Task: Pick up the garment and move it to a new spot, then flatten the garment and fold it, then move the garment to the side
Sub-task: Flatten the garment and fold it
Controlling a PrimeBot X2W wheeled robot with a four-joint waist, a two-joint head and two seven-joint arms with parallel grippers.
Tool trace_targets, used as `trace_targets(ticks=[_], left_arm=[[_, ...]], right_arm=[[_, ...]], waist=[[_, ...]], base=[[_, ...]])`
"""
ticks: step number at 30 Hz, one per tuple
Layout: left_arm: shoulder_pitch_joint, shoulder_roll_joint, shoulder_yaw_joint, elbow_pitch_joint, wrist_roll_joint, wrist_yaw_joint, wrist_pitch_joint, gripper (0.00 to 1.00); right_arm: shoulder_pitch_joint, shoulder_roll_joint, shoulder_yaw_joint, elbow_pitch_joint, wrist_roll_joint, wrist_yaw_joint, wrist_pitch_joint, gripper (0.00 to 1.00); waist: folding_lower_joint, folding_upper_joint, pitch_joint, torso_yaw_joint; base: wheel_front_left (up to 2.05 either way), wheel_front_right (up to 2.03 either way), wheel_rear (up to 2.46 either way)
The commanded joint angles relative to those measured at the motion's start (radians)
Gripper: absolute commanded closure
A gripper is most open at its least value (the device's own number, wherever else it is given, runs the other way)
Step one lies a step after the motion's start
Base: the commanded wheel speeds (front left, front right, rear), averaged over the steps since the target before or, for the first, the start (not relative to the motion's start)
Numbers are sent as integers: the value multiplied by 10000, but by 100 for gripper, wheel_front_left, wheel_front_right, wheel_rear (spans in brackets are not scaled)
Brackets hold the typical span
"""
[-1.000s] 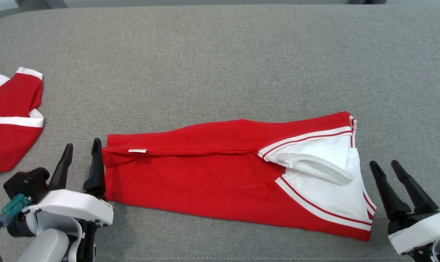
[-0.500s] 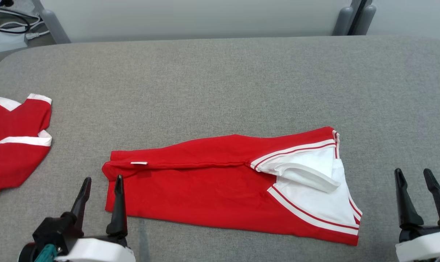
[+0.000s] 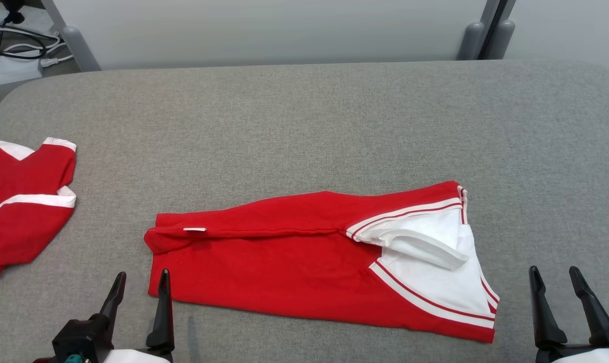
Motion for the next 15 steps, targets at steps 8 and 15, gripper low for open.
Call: trace_targets(ticks=[8, 15], left_arm=[[-707, 169, 264, 11, -24, -216, 0, 0], [-1150, -27, 72, 58, 84, -410, -34, 0]], right_arm=[[-439, -336, 177, -130, 59, 0, -39, 0], [-1085, -717, 93, 311, 232, 0, 299, 0]], waist=[[-1, -1, 232, 496], [-1, -1, 599, 1174]], base=[[0, 0, 0], [0, 0, 0]])
